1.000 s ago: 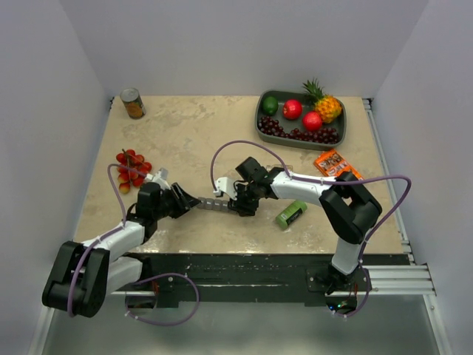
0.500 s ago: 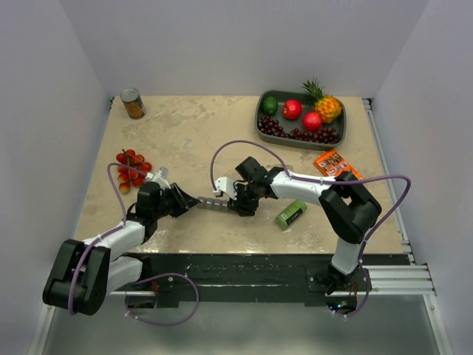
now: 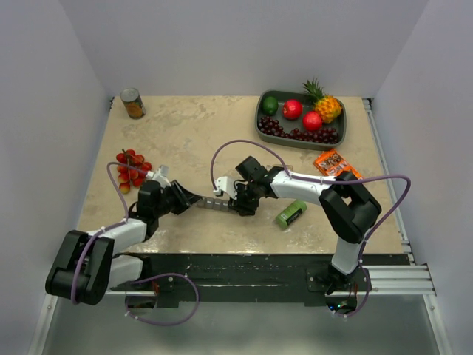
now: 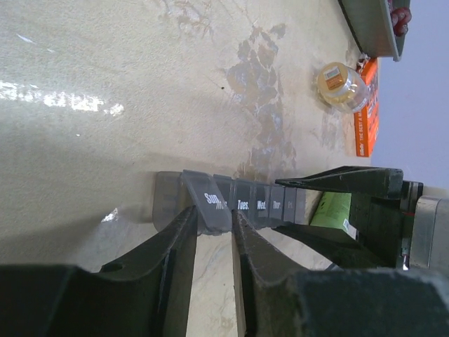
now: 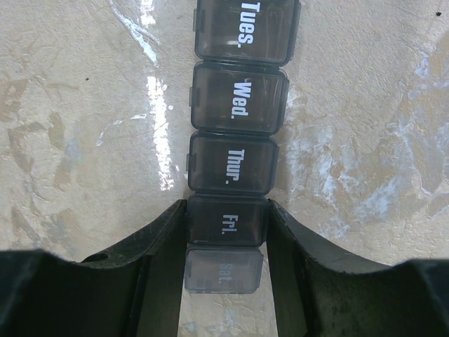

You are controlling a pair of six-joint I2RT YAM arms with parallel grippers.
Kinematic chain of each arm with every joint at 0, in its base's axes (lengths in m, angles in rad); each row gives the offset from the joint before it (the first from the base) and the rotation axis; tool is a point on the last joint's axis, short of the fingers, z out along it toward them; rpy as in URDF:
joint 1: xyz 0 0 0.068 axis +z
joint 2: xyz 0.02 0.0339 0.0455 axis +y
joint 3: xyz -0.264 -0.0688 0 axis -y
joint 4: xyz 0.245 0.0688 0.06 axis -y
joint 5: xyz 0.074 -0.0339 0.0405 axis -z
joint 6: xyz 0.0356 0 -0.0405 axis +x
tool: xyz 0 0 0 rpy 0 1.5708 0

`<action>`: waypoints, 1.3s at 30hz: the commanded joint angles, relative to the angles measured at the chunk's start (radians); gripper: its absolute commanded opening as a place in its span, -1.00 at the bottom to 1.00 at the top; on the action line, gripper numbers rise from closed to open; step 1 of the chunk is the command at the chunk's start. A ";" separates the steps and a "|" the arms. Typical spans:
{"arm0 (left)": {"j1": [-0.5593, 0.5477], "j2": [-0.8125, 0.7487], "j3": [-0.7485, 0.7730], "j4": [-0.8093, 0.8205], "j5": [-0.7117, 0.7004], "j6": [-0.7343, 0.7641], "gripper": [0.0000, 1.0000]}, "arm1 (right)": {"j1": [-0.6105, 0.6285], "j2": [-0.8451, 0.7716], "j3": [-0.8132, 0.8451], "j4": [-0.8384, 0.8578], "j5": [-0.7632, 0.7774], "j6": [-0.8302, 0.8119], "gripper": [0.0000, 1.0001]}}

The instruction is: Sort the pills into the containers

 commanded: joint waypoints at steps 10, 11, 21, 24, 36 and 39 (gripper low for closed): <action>-0.003 0.139 0.058 0.226 0.069 -0.103 -0.33 | 0.000 0.054 0.016 -0.023 -0.010 -0.017 -0.42; -0.003 0.136 0.059 0.228 0.069 -0.104 -0.32 | 0.000 0.052 0.016 -0.023 -0.010 -0.017 -0.42; -0.003 0.150 0.065 0.232 0.062 -0.112 -0.08 | 0.000 0.062 0.021 -0.029 -0.009 -0.018 -0.42; -0.003 0.184 0.067 0.258 0.062 -0.118 -0.08 | 0.000 0.062 0.021 -0.029 -0.010 -0.018 -0.42; -0.003 0.224 0.092 0.337 0.060 -0.150 -0.08 | 0.000 0.072 0.025 -0.037 -0.009 -0.018 -0.42; -0.003 0.207 0.095 0.326 0.048 -0.150 -0.08 | 0.000 0.078 0.027 -0.040 -0.009 -0.018 -0.42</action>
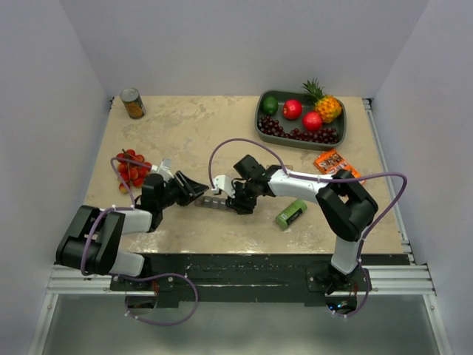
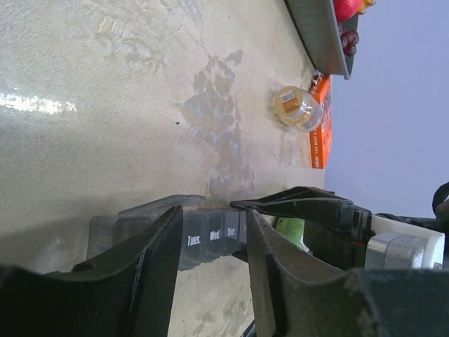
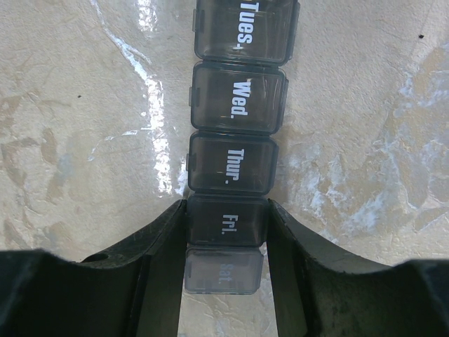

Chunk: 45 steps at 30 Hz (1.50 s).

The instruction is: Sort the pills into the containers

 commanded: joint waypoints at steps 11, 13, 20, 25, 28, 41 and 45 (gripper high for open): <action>-0.002 0.068 0.051 0.103 -0.050 -0.012 -0.08 | 0.001 0.050 -0.003 -0.048 -0.008 -0.018 -0.42; -0.002 0.087 0.058 0.114 -0.053 -0.012 -0.08 | 0.001 0.051 -0.003 -0.050 -0.008 -0.020 -0.42; -0.002 0.075 0.066 0.104 -0.043 0.010 -0.08 | -0.001 0.051 -0.001 -0.053 -0.007 -0.026 -0.41; -0.001 -0.060 0.075 0.009 -0.036 0.060 -0.03 | 0.001 0.050 0.004 -0.065 0.004 -0.040 -0.40; 0.001 -0.177 0.098 -0.131 -0.048 0.129 0.06 | 0.001 0.048 0.010 -0.082 0.032 -0.066 -0.38; 0.027 -0.576 0.348 -0.827 -0.184 0.531 0.33 | -0.076 0.082 0.140 -0.332 0.096 -0.493 -0.28; 0.027 -0.617 0.377 -0.893 -0.209 0.605 0.34 | -0.119 0.116 0.215 -0.427 0.092 -0.615 -0.23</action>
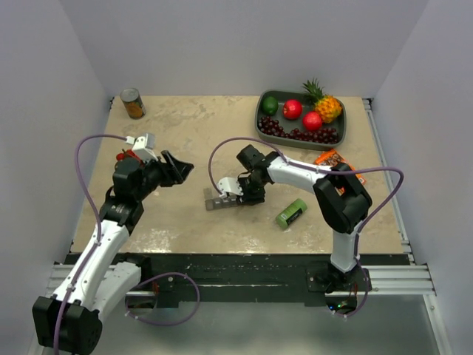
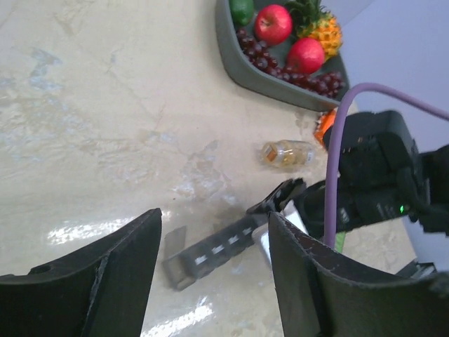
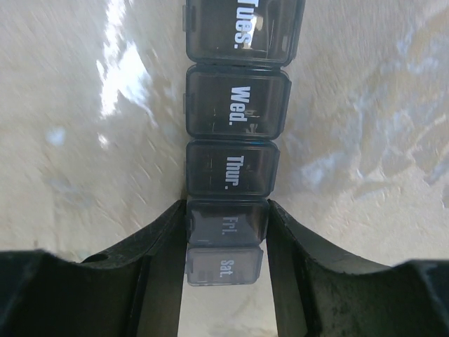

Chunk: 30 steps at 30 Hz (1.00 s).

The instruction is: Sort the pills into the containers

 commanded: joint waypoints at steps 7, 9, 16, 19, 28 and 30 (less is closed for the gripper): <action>0.007 -0.070 0.071 -0.204 -0.093 0.233 0.37 | -0.065 0.097 0.188 -0.282 0.053 -0.221 0.37; 0.007 -0.080 0.068 -0.206 -0.098 0.250 0.38 | -0.068 0.081 0.203 -0.288 0.031 -0.210 0.50; 0.007 -0.110 0.029 -0.186 -0.095 0.287 0.43 | -0.092 -0.015 0.249 -0.313 -0.035 -0.109 0.57; 0.007 -0.131 -0.004 -0.165 -0.095 0.293 0.48 | -0.122 -0.083 0.249 -0.304 -0.094 -0.029 0.57; 0.007 -0.156 0.004 -0.155 -0.098 0.307 0.57 | -0.354 -0.268 0.135 -0.192 -0.366 0.199 0.77; 0.007 -0.166 0.004 -0.155 -0.098 0.307 0.59 | -0.395 -0.293 0.108 -0.135 -0.351 0.218 0.88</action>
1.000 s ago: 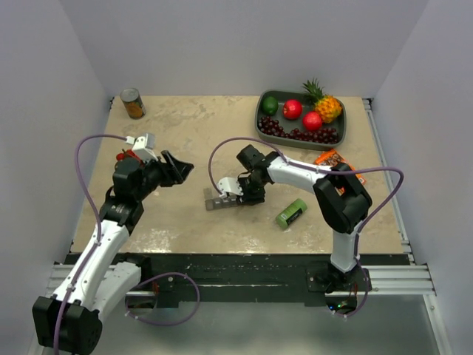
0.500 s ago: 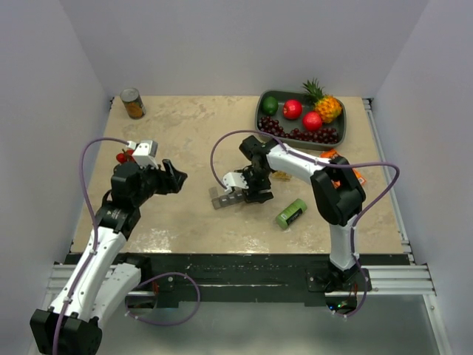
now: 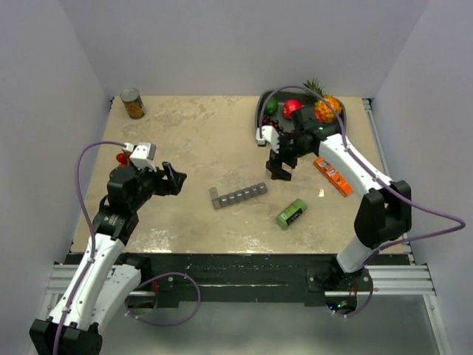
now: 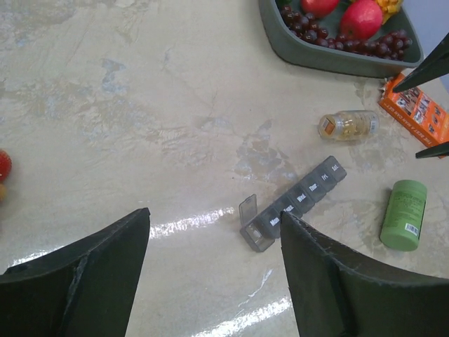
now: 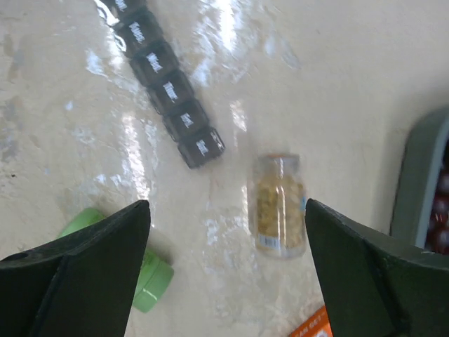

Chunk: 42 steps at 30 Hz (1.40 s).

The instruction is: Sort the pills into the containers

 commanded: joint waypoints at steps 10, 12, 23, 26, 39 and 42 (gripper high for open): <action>0.006 -0.058 -0.007 0.050 -0.005 0.029 0.62 | -0.142 0.072 -0.040 0.182 0.089 0.005 0.94; 0.006 -0.064 -0.008 0.050 -0.007 0.029 0.62 | -0.142 0.099 -0.045 0.194 0.098 -0.037 0.93; 0.006 -0.063 -0.008 0.053 0.002 0.028 0.63 | -0.141 0.221 -0.050 0.226 0.155 -0.132 0.85; 0.006 -0.064 -0.010 0.052 0.002 0.028 0.63 | -0.138 0.241 -0.050 0.218 0.149 -0.143 0.81; 0.006 -0.059 -0.011 0.055 0.009 0.026 0.63 | -0.130 0.281 -0.056 0.199 0.112 -0.155 0.58; 0.006 -0.059 -0.011 0.056 0.010 0.026 0.63 | -0.128 0.290 -0.057 0.194 0.095 -0.157 0.53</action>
